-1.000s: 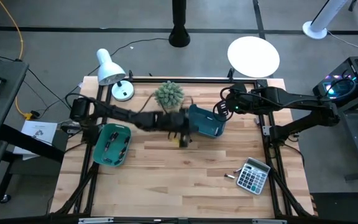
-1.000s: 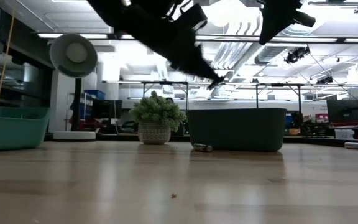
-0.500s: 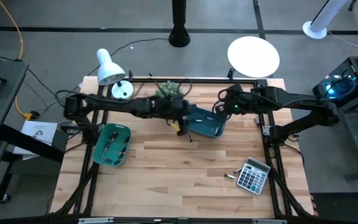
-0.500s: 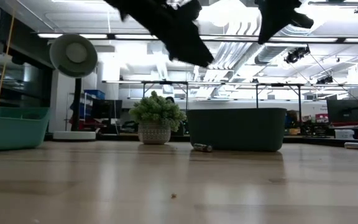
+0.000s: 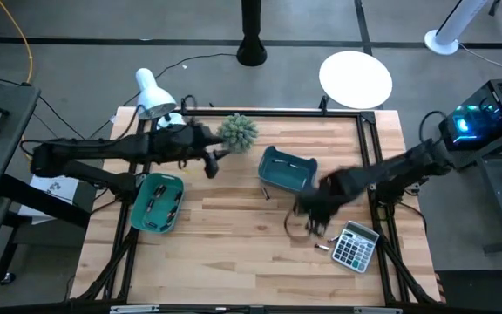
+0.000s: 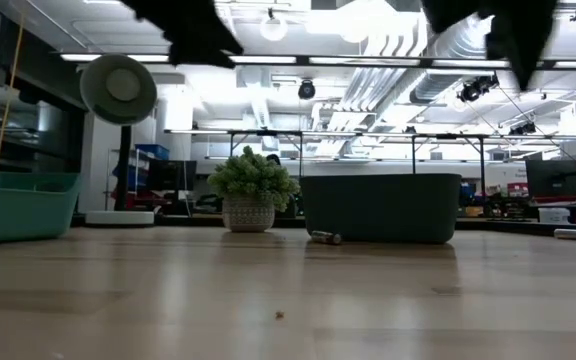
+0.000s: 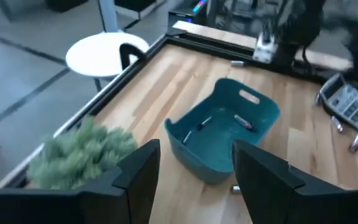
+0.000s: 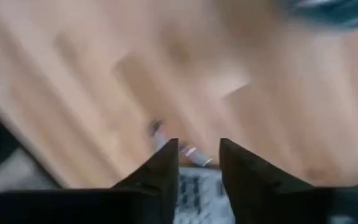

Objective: Sort batteries
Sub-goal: Put the silver battery into the blue bin

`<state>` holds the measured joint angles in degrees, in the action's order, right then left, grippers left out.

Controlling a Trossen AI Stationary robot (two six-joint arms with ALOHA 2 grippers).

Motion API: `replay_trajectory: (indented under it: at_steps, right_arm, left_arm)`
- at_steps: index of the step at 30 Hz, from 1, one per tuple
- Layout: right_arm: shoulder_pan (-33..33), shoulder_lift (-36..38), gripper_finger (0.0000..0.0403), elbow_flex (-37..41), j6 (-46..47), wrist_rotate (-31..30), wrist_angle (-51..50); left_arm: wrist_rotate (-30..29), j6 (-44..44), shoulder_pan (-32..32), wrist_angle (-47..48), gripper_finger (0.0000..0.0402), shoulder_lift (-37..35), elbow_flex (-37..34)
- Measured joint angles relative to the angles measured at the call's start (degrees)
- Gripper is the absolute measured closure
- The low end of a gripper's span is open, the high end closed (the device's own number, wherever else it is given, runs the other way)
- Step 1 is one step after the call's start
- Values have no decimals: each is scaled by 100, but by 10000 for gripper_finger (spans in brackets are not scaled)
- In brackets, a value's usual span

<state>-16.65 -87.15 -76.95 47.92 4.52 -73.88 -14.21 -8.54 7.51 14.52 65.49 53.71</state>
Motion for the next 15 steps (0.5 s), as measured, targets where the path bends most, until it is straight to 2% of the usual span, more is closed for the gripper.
replay_trajectory:
  at_steps: [4,8,11,15]
  right_arm:
    - [-866,-561,257,0,-40,515,508]
    - [-1511,-1245,241,0,-39,799,1168]
    - [-1843,-1746,240,0,33,792,1365]
    - [-1962,-2163,240,0,325,484,1185]
  left_arm:
    - [-53,-561,0,-201,211,-467,-565]
    - [3,-1027,-2,-215,211,-591,-874]
    - [177,-1178,-7,-228,211,-590,-923]
    - [205,-1182,-20,-351,211,-592,-926]
